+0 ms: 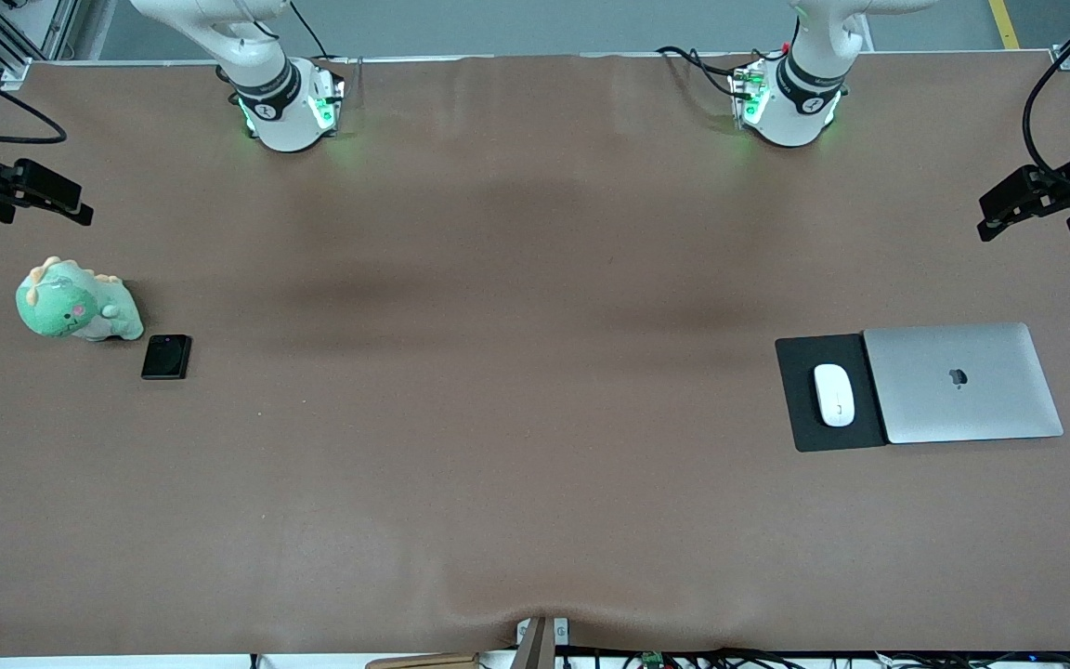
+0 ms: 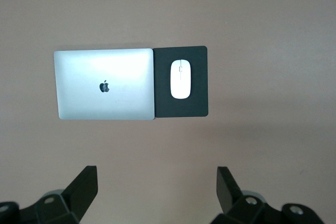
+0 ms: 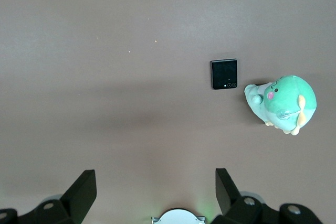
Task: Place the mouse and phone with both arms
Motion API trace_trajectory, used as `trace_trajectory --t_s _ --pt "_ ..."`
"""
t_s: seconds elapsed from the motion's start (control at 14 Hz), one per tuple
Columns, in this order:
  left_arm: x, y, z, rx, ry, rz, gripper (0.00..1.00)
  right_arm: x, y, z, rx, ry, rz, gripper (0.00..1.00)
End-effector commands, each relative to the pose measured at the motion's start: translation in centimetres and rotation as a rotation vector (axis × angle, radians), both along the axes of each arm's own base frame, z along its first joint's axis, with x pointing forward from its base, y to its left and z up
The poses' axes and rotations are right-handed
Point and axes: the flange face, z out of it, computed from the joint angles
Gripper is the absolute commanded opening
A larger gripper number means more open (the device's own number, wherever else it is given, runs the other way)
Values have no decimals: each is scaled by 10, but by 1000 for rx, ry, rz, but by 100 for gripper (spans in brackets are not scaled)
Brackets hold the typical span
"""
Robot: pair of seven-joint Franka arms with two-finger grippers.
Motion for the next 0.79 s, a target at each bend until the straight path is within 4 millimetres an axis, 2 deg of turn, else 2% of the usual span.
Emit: trace_trajectory --t_s 0.0,0.71 --pt "2 -2 7 -38 -5 -7 100 -1 0 7 0 -6 5 100" --pt "-1 -5 -1 -63 58 -1 100 -1 -2 6 0 -5 2 100"
